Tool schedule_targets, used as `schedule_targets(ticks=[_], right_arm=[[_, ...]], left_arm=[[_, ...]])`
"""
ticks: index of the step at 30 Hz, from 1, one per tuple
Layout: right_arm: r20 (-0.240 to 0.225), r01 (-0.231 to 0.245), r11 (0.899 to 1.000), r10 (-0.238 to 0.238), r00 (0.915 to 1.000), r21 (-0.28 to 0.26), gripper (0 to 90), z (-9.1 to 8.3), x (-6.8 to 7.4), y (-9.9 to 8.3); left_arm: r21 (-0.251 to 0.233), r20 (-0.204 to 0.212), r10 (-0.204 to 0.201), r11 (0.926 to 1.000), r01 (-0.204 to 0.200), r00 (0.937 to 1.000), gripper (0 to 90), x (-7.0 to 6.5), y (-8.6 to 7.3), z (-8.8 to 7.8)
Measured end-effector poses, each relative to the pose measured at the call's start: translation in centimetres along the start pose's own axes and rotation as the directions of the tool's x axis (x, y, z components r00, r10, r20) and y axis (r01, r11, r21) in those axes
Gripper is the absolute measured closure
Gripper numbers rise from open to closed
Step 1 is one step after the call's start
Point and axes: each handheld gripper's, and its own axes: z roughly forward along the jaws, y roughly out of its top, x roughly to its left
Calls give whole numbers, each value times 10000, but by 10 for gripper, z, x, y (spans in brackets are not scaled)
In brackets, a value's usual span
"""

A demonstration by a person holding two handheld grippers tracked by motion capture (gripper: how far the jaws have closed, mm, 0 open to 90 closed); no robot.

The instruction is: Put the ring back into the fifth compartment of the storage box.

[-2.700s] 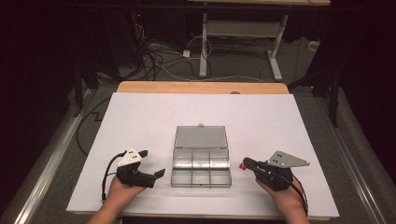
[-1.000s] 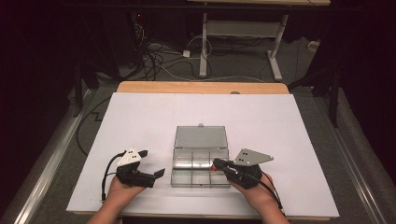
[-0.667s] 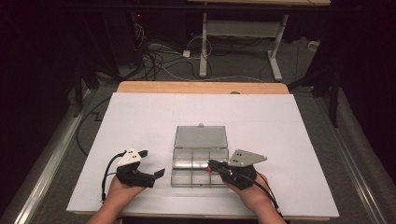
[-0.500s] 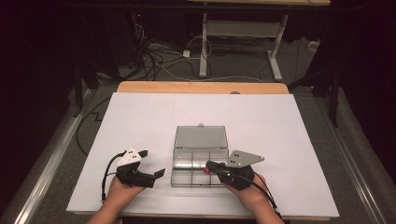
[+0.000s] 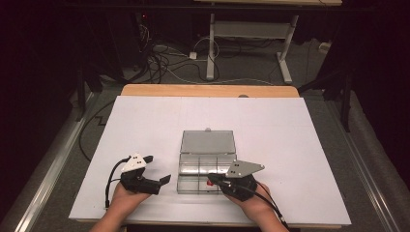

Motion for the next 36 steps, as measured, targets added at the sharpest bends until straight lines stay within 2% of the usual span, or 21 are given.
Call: schedule_targets(ticks=[6, 11, 16, 22, 29, 36], right_arm=[[-26, -59, 9996, 60, 10000, 293, 869, 3, 1, -4], [95, 74, 9992, -78, 9999, 401, 863, 5, 3, -5], [65, -106, 9993, 104, 9999, 351, 761, 6, 2, -5], [160, -335, 9994, 335, 9993, -3, 707, -2, -3, -3], [381, -886, 9945, 908, 9951, -554, 557, -22, -21, -8], [997, -1523, 9840, 1613, 9819, -928, 328, -36, -38, -22]], left_arm=[[19, -17, 67, 10000, -67, 10000, 0, -1, 0, 0], [24, -17, 85, 10000, -85, 10000, 0, -1, 0, 0], [23, 6, 89, 10000, -89, 10000, 0, -1, 0, 0], [23, 17, 76, 10000, -76, 10000, 0, -1, 0, 0], [23, 25, 51, 10000, -52, 10000, 0, 0, 0, 0], [30, 37, 42, 10000, -42, 10000, 0, 0, 0, 0]])
